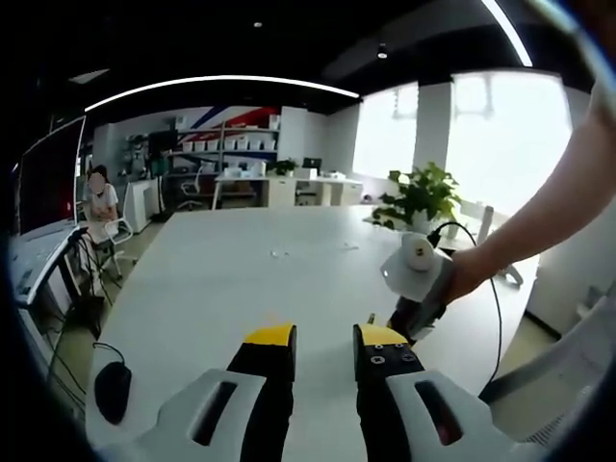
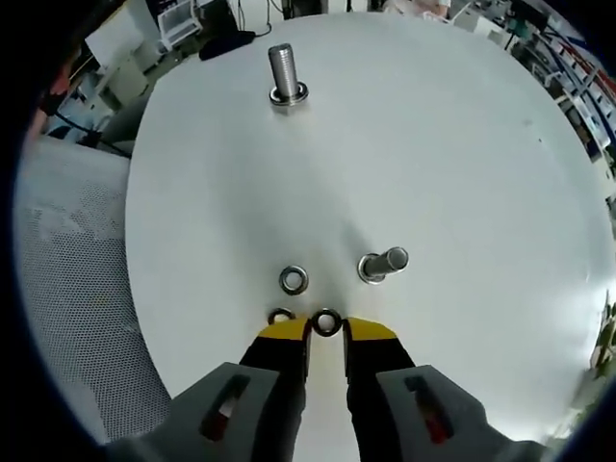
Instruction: Place the washer onto the threaded stud by aligning its center hole with the stud, sliding it down to the base, and recovering from edge contact or off-axis alignment until the washer reaches the visible bottom stop.
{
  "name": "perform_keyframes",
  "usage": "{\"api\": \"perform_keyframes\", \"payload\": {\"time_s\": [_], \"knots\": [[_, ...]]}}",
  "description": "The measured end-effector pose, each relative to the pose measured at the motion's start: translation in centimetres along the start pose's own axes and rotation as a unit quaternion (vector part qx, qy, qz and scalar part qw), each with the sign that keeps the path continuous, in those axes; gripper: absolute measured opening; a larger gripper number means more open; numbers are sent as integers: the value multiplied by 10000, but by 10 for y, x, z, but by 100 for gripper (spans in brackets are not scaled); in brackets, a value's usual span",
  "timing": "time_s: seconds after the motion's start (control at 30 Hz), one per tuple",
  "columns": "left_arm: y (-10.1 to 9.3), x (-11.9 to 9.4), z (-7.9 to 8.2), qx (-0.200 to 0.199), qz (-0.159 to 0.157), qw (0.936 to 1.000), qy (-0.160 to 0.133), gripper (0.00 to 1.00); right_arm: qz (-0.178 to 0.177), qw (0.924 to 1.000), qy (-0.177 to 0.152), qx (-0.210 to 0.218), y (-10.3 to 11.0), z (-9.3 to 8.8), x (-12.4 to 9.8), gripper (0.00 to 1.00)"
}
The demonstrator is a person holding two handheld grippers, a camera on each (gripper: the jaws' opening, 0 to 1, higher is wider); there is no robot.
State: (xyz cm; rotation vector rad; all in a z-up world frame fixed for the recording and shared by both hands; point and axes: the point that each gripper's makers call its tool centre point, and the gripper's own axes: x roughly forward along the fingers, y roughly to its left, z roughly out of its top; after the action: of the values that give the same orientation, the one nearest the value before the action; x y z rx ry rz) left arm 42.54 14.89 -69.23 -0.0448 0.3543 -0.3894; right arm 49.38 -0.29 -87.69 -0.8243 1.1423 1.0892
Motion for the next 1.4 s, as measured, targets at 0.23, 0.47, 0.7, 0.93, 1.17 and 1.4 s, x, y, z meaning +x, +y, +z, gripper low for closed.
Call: {"api": "perform_keyframes", "payload": {"time_s": [0.23,0.47,0.7,0.93,1.17,1.4], "knots": [[1,1,0,8,18,10000,6,22,-9,9998,89,-168,-1,1,0,14],[-2,2,-3,26,-31,10000,46,22,1,9999,80,-87,-1,1,0,14],[-2,2,-4,19,-31,10000,74,22,-24,10000,-8,41,0,0,0,14],[-3,2,-4,33,-35,10000,79,22,-64,9999,-110,95,-1,0,0,13],[-2,2,-4,29,-31,10000,77,21,-118,9994,-236,214,0,-1,-1,13],[-2,2,-3,19,-31,10000,78,21,-123,9988,-290,385,-3,-1,-1,13]]}}
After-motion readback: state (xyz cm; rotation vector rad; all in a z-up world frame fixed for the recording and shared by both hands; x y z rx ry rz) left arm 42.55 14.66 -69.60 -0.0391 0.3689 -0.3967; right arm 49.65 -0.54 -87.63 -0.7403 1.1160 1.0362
